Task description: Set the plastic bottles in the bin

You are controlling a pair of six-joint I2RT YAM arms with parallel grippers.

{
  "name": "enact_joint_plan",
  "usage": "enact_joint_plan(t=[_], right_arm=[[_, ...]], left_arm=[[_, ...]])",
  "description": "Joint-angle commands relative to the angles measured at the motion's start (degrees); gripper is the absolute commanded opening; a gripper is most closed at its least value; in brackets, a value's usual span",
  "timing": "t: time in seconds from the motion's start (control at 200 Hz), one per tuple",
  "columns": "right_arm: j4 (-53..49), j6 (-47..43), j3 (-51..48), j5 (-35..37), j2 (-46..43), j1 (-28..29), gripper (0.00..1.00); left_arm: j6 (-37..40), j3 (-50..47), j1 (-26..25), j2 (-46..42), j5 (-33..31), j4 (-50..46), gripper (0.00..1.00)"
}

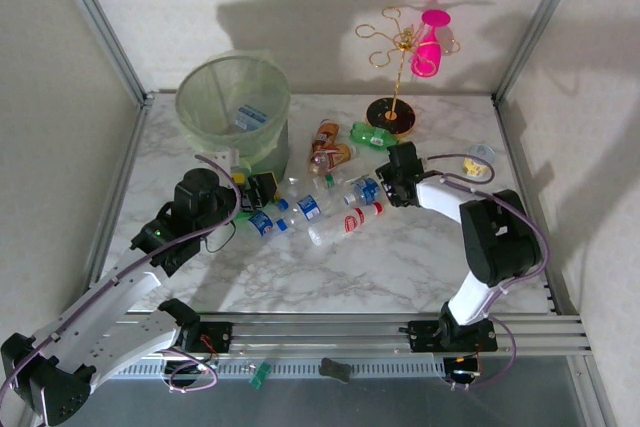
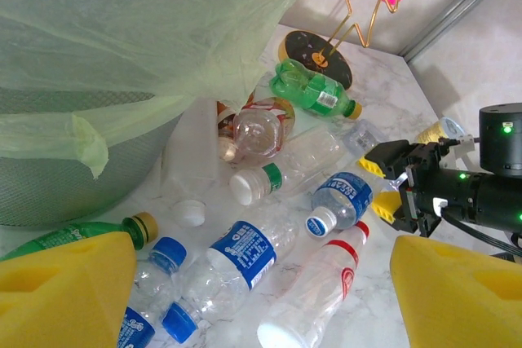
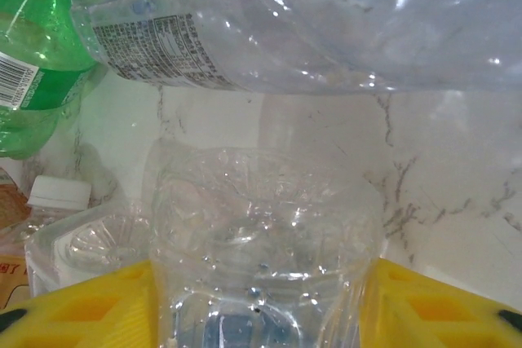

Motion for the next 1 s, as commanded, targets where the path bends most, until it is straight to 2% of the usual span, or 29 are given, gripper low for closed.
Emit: enact_joint_plan(t=[0.0,0.325,0.491,0.631,0.821,0.921,0.996], right_arm=[[-0.6,0.67,-1.46,0.47,-4.29,-0.25,0.51],[-1.39,-1.93,-4.02,2.52,-15.94,-0.23,0.5],[-1.71,-8.66,-3.96,2.83,-22.17,0.66,0.49],[0.97,-15.45,-4.55,-1.06,-27.79,1.99,0.48],[3.47,-26.26,-3.33,-3.74,-34.13,7.41,0.48],[5.26,-28.75,-3.43,-7.3,-35.86,9.74,0.48],[5.97,-29.63,-3.33,-9.93,-36.23,10.96,0.48]], left_arm=[[1.1,-0.93,-0.75,-0.56,-1.7,0.74,0.81],[1.77,-0.35,-1.03,-2.14,-1.94,0.3,0.85],[2.26,0.78,-1.3,-2.47,-1.24,-0.25,0.86],[2.54,2.8,-2.29,-2.17,0.63,-1.26,0.87],[2.32,6.89,-4.72,2.22,5.36,-4.33,0.89],[1.63,7.86,-5.98,5.02,9.22,-4.15,0.9],[1.03,8.13,-6.77,6.76,12.92,-2.95,0.96]])
